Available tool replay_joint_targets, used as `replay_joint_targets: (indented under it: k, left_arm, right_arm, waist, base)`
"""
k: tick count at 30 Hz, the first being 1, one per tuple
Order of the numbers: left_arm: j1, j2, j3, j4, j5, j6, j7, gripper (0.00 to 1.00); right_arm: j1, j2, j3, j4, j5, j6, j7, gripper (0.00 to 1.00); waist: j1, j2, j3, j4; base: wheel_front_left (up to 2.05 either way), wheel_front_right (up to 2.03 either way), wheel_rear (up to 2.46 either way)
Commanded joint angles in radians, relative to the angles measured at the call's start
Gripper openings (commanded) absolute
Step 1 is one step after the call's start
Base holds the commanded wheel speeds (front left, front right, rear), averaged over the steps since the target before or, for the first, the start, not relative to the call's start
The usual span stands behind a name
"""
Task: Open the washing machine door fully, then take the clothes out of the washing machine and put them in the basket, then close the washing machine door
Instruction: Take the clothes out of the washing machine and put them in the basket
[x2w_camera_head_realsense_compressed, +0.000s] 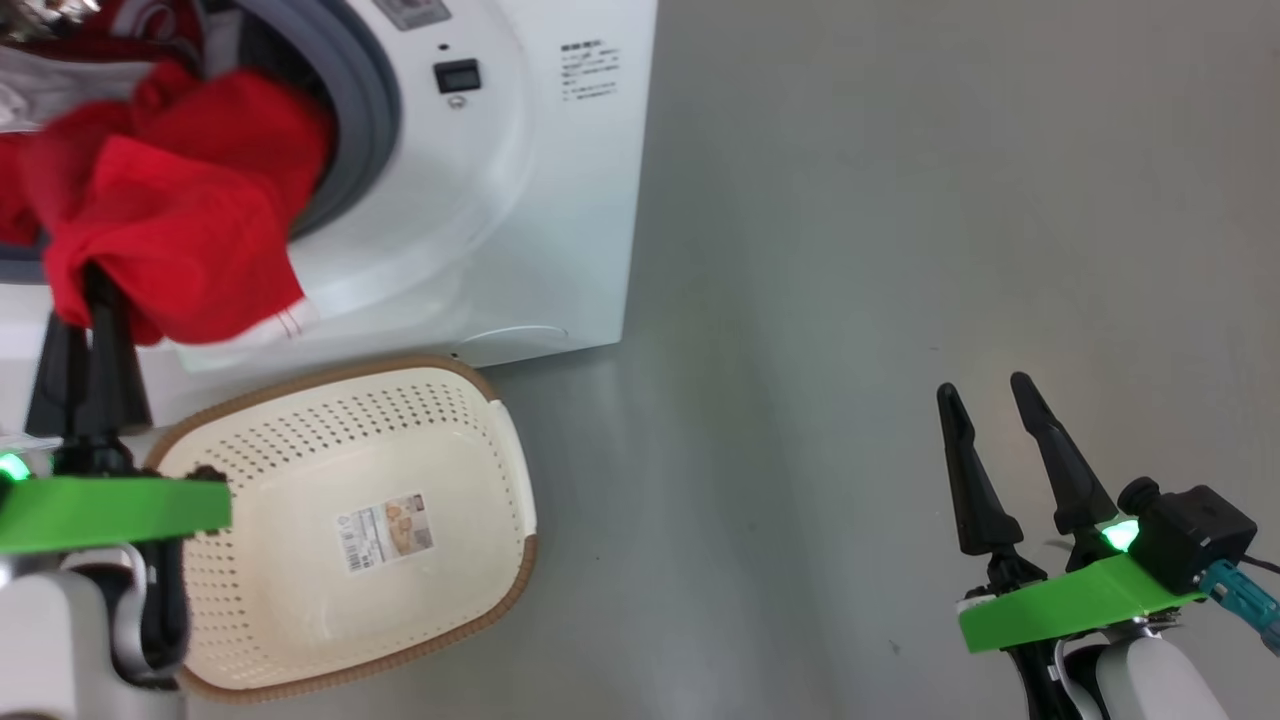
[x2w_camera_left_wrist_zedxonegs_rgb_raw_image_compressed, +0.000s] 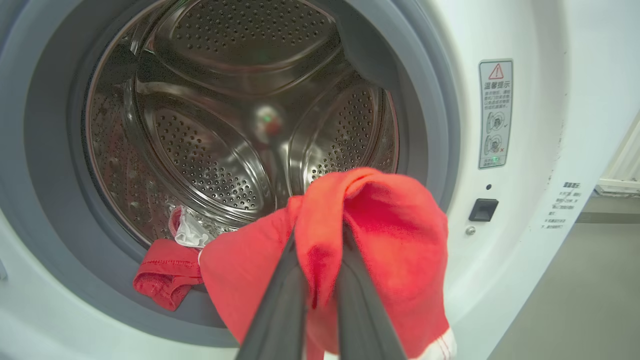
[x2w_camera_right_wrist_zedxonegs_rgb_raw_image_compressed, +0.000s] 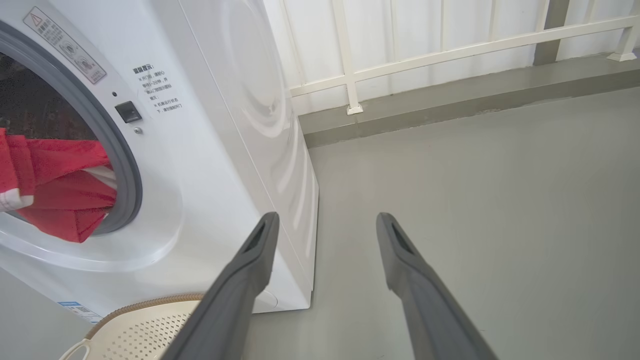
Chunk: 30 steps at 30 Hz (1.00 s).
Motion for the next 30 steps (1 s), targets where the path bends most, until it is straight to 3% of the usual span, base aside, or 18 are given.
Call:
replay_joint_targets:
  k: [1,13,18,30]
  left_arm:
    - [0.025,0.017,0.021,-0.054,-0.006,0.001,-0.005,0.00]
    - [0.083,-0.035,0.040,-0.288,-0.009,0.001,-0.005,0.00]
    - [0.096,-0.041,0.021,-0.245,0.005,0.001,-0.005,0.00]
    - [0.106,-0.039,0.014,0.017,0.002,0.001,-0.005,0.00]
  right_arm:
    - [0.013,-0.009,0.018,-0.022,-0.002,0.007,-0.006,1.00]
    - [0.016,-0.009,-0.003,-0.033,-0.011,0.007,-0.006,1.00]
    - [0.008,-0.009,0.000,-0.031,-0.011,0.007,-0.006,1.00]
    - [-0.018,-0.009,0.022,-0.032,-0.004,0.007,-0.006,1.00]
  waist:
    - [0.0000,-0.0001,-0.017,0.019]
    - [0.0000,-0.0001,-0.009,0.046]
    - [0.0000,-0.0001,0.007,0.047]
    - [0.0000,-0.0001,0.076,0.031]
  base:
    - [0.00,0.00,0.00]
    - [0.00,0.00,0.00]
    - [0.00,0.00,0.00]
    - [0.00,0.00,0.00]
